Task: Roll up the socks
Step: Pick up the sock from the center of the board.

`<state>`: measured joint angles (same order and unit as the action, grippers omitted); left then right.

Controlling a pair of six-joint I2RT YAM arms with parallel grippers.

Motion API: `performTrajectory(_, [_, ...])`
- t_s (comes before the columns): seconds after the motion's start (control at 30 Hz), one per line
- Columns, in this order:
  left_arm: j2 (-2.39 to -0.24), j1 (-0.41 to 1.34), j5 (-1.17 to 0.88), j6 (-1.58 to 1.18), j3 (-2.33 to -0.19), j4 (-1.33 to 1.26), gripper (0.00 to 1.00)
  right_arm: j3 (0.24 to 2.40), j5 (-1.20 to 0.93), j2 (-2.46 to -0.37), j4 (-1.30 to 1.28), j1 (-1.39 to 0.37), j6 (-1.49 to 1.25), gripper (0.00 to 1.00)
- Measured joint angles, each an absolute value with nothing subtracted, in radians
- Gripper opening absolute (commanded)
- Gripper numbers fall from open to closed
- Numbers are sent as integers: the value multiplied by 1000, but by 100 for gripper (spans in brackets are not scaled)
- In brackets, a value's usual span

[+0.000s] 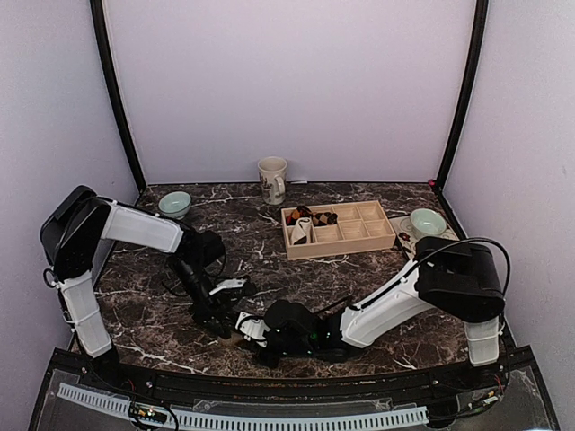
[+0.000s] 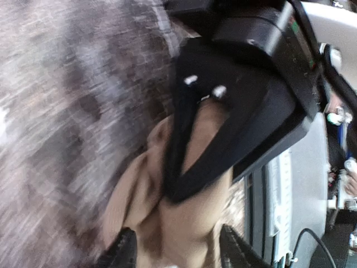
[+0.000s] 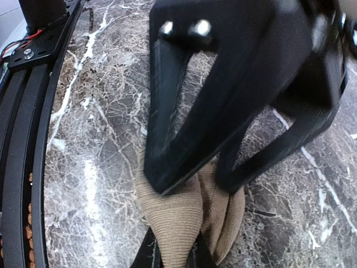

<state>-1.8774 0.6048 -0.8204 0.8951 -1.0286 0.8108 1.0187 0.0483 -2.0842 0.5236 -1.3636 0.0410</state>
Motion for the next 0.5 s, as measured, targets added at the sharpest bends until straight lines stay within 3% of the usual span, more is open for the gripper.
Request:
performTrajectory(0.17, [-1713, 508, -694, 871, -1026, 778, 58, 1009, -8, -2074, 519, -1337, -106, 0])
performTrajectory(0.33, [-1449, 462, -563, 897, -1026, 759, 59, 1004, -199, -2064, 500, -1250, -337, 0])
performTrajectory(0.5, [-1202, 469, -509, 979, -1021, 728, 69, 1053, -367, -2064, 427, -1166, -525, 0])
